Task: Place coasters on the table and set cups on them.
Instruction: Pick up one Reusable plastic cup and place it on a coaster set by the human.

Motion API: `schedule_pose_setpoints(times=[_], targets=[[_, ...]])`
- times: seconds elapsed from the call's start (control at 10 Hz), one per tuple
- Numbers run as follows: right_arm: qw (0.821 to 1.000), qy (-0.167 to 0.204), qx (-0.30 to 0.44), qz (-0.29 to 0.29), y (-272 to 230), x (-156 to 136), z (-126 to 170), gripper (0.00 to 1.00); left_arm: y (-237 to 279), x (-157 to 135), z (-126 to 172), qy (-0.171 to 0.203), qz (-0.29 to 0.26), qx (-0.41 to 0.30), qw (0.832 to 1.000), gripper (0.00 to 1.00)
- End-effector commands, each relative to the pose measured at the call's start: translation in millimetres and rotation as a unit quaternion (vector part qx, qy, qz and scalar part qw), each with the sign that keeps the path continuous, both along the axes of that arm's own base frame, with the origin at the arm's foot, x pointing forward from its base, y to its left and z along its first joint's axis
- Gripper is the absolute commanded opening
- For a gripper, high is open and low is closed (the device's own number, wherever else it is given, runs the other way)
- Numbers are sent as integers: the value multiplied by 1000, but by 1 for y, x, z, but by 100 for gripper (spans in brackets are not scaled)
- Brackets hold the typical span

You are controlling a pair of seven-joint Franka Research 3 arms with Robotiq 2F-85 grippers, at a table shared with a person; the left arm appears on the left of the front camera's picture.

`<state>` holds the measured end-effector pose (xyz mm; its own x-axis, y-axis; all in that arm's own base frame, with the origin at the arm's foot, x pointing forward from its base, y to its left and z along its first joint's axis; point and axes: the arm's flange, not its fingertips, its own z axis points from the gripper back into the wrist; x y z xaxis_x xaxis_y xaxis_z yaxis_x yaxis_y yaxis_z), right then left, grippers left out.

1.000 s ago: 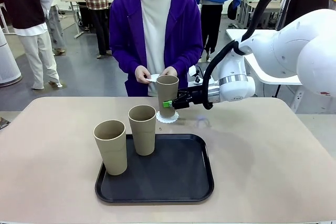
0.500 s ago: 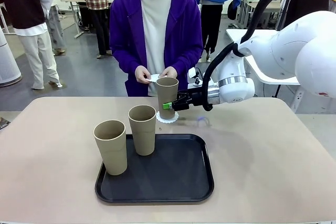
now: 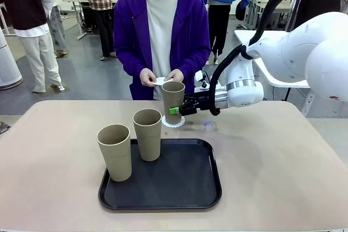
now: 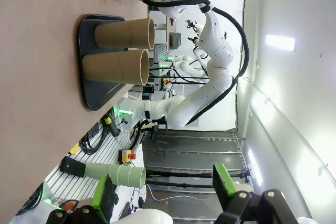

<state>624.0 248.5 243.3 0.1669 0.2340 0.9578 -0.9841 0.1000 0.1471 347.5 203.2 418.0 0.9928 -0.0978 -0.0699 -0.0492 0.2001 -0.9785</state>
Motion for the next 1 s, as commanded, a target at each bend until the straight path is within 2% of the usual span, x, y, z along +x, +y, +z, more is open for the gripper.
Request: schedule_pose_setpoints(times=[0.0,0.9], targets=[[1000,7,-14,4,-1,3,0,100,1,0,2,-5,4,-4,1000,100],[991,-29,-128,-3,-17,2,7,100,1,0,2,-5,4,-4,1000,100]])
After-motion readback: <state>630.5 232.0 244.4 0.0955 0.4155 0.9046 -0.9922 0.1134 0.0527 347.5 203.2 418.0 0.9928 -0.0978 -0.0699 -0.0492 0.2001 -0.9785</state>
